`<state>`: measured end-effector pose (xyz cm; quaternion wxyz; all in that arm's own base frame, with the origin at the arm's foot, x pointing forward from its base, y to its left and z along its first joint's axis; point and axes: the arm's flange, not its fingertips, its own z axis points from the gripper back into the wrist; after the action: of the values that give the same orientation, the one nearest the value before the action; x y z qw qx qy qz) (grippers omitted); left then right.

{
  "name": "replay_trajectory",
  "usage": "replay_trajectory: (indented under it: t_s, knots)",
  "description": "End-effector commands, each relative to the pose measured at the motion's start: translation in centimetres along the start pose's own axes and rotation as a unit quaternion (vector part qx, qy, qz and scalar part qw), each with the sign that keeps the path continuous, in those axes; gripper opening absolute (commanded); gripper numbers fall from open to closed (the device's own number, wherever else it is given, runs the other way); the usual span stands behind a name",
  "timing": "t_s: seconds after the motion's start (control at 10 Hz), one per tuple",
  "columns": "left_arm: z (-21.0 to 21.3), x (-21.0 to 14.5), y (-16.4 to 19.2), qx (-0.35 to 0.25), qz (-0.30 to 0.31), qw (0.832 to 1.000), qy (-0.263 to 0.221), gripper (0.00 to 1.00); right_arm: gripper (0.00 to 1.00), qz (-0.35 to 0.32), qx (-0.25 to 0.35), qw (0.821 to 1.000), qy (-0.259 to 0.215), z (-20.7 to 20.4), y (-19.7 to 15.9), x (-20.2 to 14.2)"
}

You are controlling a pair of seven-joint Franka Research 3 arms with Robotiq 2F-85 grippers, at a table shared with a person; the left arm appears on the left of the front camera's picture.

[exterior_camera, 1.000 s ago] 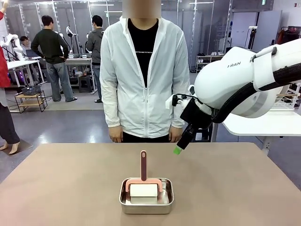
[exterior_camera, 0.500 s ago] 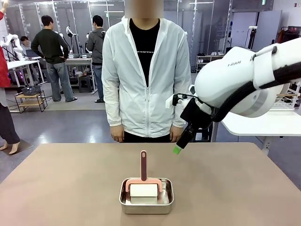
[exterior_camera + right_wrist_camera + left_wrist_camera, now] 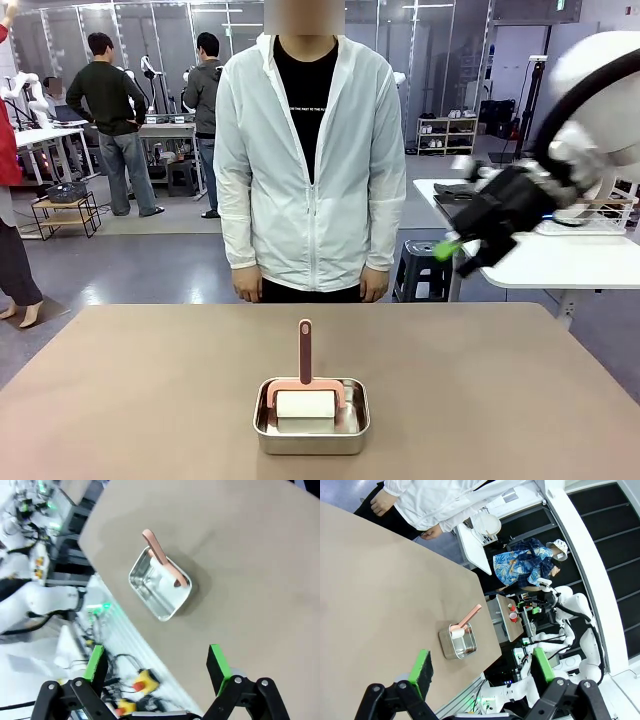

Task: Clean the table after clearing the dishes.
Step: Place the Lint Roller back on top of the Airtight Container.

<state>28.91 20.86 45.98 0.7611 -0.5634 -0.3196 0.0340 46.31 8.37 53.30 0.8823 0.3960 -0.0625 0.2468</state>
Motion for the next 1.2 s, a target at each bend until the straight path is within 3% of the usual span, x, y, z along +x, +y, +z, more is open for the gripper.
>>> replay_trajectory:
  t_s: [0.0,0.2,0.4,0.5,0.7,0.9,1.0,1.1]
  knots:
    - [0.2,0.0,-0.2,-0.006,0.003,1.000,-0.003,1.00,1.00,-0.176,0.113,0.975,-0.074,5.7,-6.1,-0.8]
    - [0.2,0.0,-0.2,-0.006,0.003,1.000,-0.003,1.00,1.00,-0.238,0.125,0.953,-0.140,12.9,-14.3,-4.4]
    - [0.2,0.0,-0.2,-0.006,0.003,1.000,-0.003,1.00,1.00,-0.284,0.165,0.918,-0.224,19.5,-20.6,-8.7]
    - [0.2,0.0,-0.2,-0.006,0.003,1.000,-0.003,1.00,1.00,-0.300,0.149,0.909,-0.248,22.5,-23.6,-11.3]
    - [0.2,0.0,-0.2,-0.006,0.003,1.000,-0.003,1.00,1.00,-0.306,0.140,0.898,-0.285,26.7,-27.3,-16.0]
    - [0.2,0.0,-0.2,-0.006,0.003,1.000,-0.003,1.00,1.00,-0.323,0.165,0.873,-0.326,28.7,-29.5,-19.7]
    - [0.2,0.0,-0.2,-0.006,0.003,1.000,-0.003,1.00,1.00,-0.343,0.149,0.865,-0.336,28.8,-29.9,-20.4]
    - [0.2,0.0,-0.2,-0.006,0.003,1.000,-0.003,1.00,1.00,-0.330,0.141,0.880,-0.312,28.3,-29.1,-19.8]
